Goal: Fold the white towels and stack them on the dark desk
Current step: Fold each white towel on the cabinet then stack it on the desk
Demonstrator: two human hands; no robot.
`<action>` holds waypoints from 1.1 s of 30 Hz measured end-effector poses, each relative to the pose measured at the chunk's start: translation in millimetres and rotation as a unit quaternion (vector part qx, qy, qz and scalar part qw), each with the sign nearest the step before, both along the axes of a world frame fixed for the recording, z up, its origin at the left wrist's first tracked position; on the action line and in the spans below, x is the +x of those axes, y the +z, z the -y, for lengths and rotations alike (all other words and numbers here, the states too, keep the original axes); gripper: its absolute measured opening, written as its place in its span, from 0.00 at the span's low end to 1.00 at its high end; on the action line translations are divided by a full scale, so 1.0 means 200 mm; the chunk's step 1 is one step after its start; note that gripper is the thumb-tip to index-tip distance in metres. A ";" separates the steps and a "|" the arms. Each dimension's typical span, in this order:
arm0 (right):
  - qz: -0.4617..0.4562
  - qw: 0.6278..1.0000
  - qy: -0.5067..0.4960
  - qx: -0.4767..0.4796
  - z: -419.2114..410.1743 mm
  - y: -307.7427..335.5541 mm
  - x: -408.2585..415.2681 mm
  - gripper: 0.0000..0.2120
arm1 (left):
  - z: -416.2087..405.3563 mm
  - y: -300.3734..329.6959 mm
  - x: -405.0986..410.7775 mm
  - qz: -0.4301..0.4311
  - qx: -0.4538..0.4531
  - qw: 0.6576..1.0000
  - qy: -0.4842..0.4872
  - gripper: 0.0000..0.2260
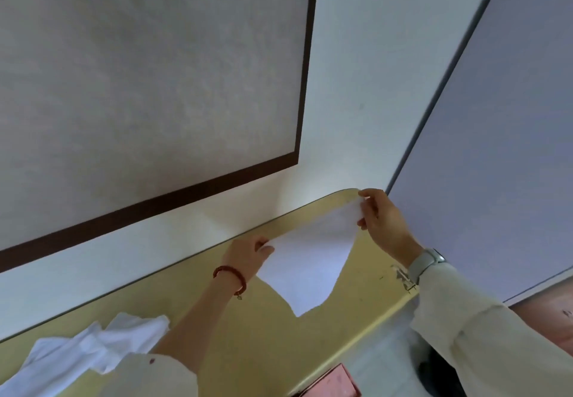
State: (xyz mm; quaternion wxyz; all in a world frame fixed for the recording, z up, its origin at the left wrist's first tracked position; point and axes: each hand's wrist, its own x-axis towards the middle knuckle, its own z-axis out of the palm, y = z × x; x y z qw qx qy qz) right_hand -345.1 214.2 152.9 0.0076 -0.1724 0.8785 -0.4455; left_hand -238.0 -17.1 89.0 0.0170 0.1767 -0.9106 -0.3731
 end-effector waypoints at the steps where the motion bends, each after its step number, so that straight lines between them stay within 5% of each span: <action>1: 0.008 1.000 -0.007 0.005 -0.02 0.00 -0.04 0.10 | 0.00 0.03 -0.05 -0.010 -0.017 1.000 0.008 0.07; 8: -0.057 0.991 -0.069 -0.098 -0.06 0.12 -0.18 0.07 | 0.02 0.33 -0.27 -0.180 -0.094 0.978 0.052 0.07; 14: -0.067 0.989 -0.082 -0.102 -0.13 -0.04 0.00 0.07 | 0.08 0.17 -0.14 -0.253 -0.147 0.956 -0.024 0.08; 20: 0.087 0.992 -0.087 -0.016 -0.21 -0.56 0.35 0.09 | 0.09 -0.34 0.15 -0.137 -0.180 0.967 -0.117 0.06; 26: 0.256 0.957 -0.058 0.123 -0.27 -0.96 0.67 0.07 | 0.08 -0.73 0.43 0.145 -0.019 0.979 -0.139 0.09; 33: 0.248 0.957 -0.114 0.103 -0.21 -0.99 0.61 0.08 | 0.08 -0.73 0.35 0.134 0.184 0.969 0.099 0.03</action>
